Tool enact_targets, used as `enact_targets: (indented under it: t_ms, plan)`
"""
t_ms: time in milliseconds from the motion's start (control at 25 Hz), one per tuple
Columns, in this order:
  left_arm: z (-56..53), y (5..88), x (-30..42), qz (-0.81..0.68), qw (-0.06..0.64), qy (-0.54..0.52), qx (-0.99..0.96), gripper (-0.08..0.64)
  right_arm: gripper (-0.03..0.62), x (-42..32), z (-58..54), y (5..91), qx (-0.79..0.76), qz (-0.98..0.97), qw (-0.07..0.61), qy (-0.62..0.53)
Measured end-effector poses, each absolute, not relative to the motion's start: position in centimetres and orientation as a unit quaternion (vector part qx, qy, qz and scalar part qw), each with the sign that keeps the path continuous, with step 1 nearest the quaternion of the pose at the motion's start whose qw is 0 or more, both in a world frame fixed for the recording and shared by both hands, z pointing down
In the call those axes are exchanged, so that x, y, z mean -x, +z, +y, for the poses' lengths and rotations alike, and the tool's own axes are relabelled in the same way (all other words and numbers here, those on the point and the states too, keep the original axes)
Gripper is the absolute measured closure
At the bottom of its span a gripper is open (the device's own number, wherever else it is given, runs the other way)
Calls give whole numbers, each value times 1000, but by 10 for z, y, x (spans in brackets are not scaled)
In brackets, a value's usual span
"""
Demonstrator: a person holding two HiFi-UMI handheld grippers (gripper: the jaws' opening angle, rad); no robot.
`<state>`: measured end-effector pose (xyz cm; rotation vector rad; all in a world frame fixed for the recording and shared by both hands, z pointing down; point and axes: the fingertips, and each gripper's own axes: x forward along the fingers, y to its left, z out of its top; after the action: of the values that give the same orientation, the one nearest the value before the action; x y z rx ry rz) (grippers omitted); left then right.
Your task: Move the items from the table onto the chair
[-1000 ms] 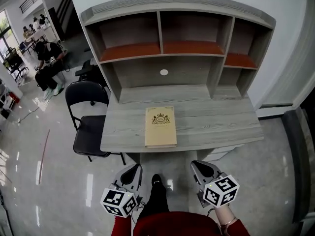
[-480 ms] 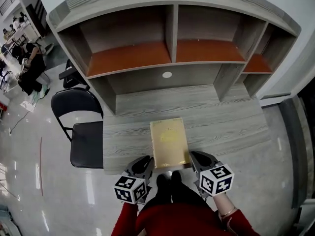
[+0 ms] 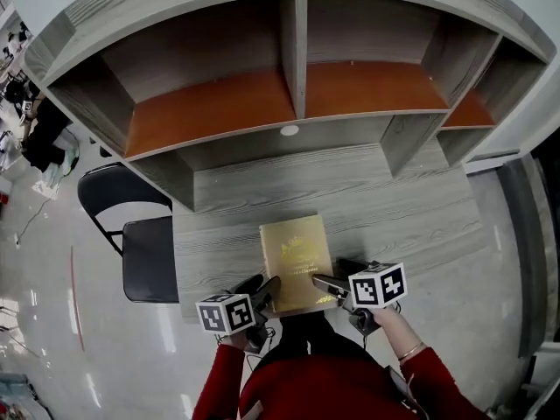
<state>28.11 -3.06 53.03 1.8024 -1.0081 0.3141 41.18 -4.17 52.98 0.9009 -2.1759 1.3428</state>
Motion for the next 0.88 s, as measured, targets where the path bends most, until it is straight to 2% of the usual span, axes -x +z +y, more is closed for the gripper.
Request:
enact_targets:
  t_ms: [200, 400, 600, 720, 880]
  plan:
    - [-29, 549, -289, -399, 527, 165, -732, 344, 204, -397, -36, 556, -295, -769, 266, 500]
    - [-28, 548, -301, -378, 545, 150, -733, 347, 279, -400, -38, 557, -295, -776, 284, 479]
    - [-47, 480, -296, -436, 422, 117, -786, 351, 285, -396, -58, 495, -312, -826, 229, 409]
    - [-58, 442, -288, -464, 372, 96, -798, 351, 285, -388, -71, 459, -315, -848, 194, 378]
    - [-58, 399, -252, -576, 308, 58, -755, 351, 285, -345, -93, 419, -222, -905, 181, 316]
